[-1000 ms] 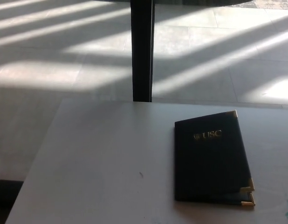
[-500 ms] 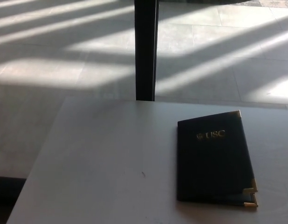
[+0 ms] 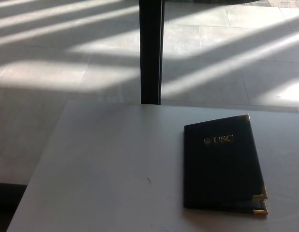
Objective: There is a diary kept infront of the robot and the robot uses its right hand to grab its cover and puses it to the left to open it.
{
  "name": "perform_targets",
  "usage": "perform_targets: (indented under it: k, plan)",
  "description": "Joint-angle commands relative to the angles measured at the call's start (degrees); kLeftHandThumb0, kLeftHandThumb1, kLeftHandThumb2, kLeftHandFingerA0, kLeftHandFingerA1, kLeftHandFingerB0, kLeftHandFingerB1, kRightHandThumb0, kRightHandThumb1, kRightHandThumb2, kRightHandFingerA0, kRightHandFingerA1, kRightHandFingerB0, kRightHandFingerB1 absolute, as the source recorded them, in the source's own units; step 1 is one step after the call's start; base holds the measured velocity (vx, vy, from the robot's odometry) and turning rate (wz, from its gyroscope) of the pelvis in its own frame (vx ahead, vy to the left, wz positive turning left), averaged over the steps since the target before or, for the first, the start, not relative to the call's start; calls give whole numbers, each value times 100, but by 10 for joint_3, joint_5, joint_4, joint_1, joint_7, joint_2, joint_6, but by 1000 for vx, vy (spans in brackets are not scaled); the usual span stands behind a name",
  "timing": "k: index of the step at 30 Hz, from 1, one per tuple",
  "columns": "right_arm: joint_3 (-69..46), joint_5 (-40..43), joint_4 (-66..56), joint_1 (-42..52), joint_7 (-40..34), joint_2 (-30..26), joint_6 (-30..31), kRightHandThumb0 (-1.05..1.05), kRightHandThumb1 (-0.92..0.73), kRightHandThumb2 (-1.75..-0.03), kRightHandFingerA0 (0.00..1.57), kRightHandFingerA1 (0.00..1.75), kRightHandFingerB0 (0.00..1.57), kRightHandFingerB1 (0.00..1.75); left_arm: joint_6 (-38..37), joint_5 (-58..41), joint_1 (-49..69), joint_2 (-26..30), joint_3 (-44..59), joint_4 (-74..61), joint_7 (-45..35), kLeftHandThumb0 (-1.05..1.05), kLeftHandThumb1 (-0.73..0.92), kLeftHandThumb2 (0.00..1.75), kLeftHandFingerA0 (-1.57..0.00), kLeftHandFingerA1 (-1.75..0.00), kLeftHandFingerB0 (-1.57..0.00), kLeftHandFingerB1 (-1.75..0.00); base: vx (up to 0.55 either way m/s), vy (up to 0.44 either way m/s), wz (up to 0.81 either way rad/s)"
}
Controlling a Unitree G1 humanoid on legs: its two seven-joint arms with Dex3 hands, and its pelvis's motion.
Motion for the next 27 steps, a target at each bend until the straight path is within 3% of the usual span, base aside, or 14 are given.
perform_targets:
  k: [1,6,7,8,11,12,13,14,27]
  plan:
    - [48,4,-23,32,-7,21,38,-66,-91,-67,34,52,24,40,8,-10,3,12,-4,-4,10,-92,92,98,-52,-99,-43,-83,0,0,0]
    - [85,2,-20,50,13,30,35,-60,-92,-72,30,47,22,38,7,-9,6,12,-9,-6,9,-91,92,98,-52,-98,-43,-82,0,0,0]
    - [97,-4,-10,48,11,36,34,-62,-82,-94,25,51,21,46,6,-9,7,13,-10,-5,5,-93,92,97,-52,-99,-43,-83,0,0,0]
    - [105,-10,-5,48,10,39,34,-58,-92,-75,30,46,21,38,6,-11,7,13,-9,-4,5,-92,92,97,-53,-99,-43,-82,0,0,0]
    - [114,-12,-4,51,10,38,32,-58,-92,-75,30,46,21,38,7,-13,9,12,-8,-4,7,-92,92,97,-53,-99,-43,-82,0,0,0]
    - [127,-19,-2,54,9,43,35,-62,-82,-96,28,54,22,47,5,-12,11,11,-9,-6,11,-96,92,98,-54,-100,-44,-84,0,0,0]
    - [133,-21,-2,56,8,45,36,-62,-82,-96,28,54,22,47,4,-11,11,10,-10,-6,12,-96,92,98,-54,-100,-44,-84,0,0,0]
    - [143,-27,0,59,10,47,37,-59,-92,-76,34,53,23,40,7,-14,10,10,-9,-6,14,-96,92,97,-54,-100,-44,-84,0,0,0]
    - [226,-58,2,76,24,77,33,-64,-92,-74,33,57,22,42,4,-19,7,15,-14,0,15,-93,92,97,-55,-101,-45,-86,0,0,0]
